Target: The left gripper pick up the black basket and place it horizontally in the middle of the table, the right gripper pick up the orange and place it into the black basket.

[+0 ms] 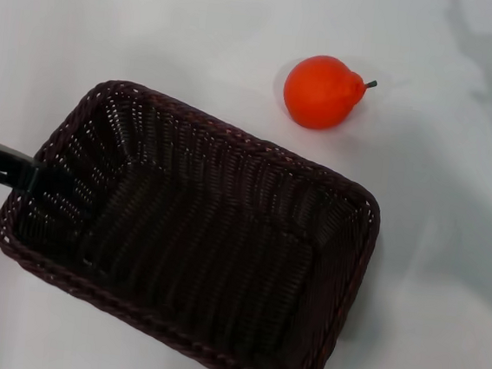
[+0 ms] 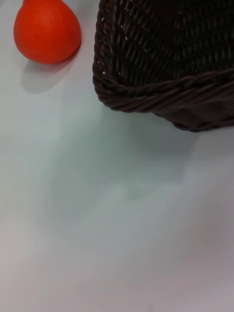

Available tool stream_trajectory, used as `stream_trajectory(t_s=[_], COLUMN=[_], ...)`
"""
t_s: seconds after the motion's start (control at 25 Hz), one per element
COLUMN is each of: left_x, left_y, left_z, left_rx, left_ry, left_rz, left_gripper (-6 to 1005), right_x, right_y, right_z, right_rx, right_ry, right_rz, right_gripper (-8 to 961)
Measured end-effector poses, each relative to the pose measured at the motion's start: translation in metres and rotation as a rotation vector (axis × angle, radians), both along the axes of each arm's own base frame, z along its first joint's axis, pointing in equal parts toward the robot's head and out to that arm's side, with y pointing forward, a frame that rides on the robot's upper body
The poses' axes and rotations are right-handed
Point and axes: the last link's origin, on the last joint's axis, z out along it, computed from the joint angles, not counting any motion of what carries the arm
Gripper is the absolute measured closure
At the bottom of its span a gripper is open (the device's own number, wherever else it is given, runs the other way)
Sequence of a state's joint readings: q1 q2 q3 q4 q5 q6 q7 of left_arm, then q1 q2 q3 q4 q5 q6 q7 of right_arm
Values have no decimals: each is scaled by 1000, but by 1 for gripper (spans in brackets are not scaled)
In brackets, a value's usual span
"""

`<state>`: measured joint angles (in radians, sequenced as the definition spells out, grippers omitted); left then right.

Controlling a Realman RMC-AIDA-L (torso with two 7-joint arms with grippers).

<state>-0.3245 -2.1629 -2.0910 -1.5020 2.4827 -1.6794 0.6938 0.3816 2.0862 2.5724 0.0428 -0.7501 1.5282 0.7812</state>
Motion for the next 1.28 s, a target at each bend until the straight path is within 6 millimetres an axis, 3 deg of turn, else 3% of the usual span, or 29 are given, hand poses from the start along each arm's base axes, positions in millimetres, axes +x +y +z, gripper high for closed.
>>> stream_trajectory(t_s=[0.28, 0.72, 1.08, 1.28], left_x=[-9, -33, -48, -43], left_y=[2, 5, -10, -18], left_z=[0, 46, 46, 45], left_rx=[31, 318, 371, 388], left_ry=[-29, -266, -307, -293], left_rz=[46, 247, 390, 421], left_gripper=[856, 855, 855, 855], right_x=[0, -6, -18, -21], right_y=[0, 18, 36, 38], right_z=[3, 12, 17, 18], right_rx=[6, 19, 24, 23], right_ry=[-3, -25, -45, -58], right_rz=[5, 11, 45, 56], right_gripper=[11, 12, 43, 62])
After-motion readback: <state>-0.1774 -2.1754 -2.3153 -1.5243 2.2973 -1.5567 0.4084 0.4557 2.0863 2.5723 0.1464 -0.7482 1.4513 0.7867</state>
